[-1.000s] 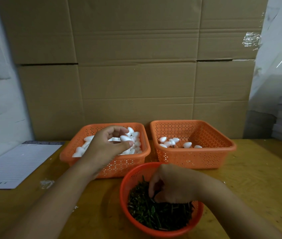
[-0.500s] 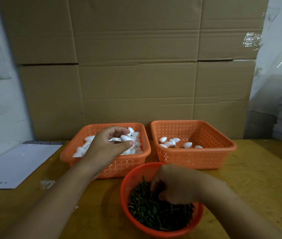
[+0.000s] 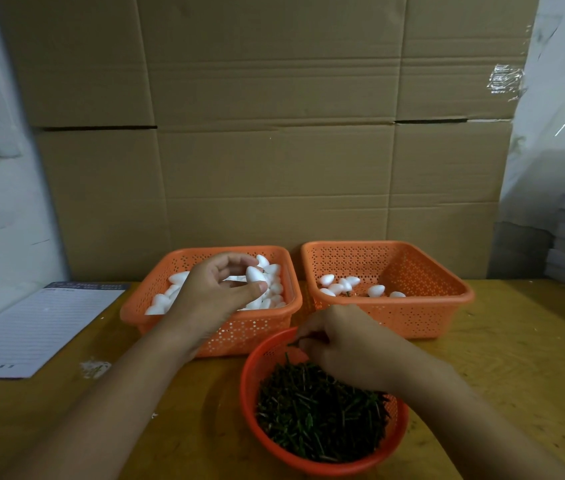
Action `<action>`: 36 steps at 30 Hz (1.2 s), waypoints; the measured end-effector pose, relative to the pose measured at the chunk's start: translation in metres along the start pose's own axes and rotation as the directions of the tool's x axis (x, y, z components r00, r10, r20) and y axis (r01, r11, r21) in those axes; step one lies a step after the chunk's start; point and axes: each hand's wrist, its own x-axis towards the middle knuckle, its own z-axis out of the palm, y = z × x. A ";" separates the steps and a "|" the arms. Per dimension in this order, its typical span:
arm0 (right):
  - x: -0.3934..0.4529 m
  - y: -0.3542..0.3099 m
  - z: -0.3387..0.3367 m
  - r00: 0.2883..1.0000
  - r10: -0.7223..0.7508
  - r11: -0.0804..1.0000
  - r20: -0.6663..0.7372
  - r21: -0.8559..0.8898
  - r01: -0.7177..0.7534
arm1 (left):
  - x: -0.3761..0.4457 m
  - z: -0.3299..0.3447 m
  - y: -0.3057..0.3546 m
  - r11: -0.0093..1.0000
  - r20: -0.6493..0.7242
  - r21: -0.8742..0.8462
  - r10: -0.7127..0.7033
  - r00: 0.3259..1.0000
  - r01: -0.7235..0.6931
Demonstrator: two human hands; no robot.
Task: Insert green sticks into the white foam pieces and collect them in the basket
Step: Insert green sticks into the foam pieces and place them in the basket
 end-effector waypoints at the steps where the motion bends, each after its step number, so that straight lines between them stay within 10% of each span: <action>1: 0.000 -0.001 0.000 1.000 -0.004 1.000 -0.018 0.019 0.004 | 0.000 0.001 0.000 1.000 0.006 -0.010 -0.001 1.000 0.001; 17: 0.004 -0.008 -0.002 0.970 0.124 0.860 -0.208 0.511 0.000 | 0.000 0.000 0.008 0.903 0.150 -0.401 -0.105 0.983 0.157; 36: 0.005 -0.003 -0.002 0.960 0.101 0.882 -0.262 0.470 0.035 | -0.004 0.002 0.008 0.943 0.197 -0.317 -0.041 0.980 0.103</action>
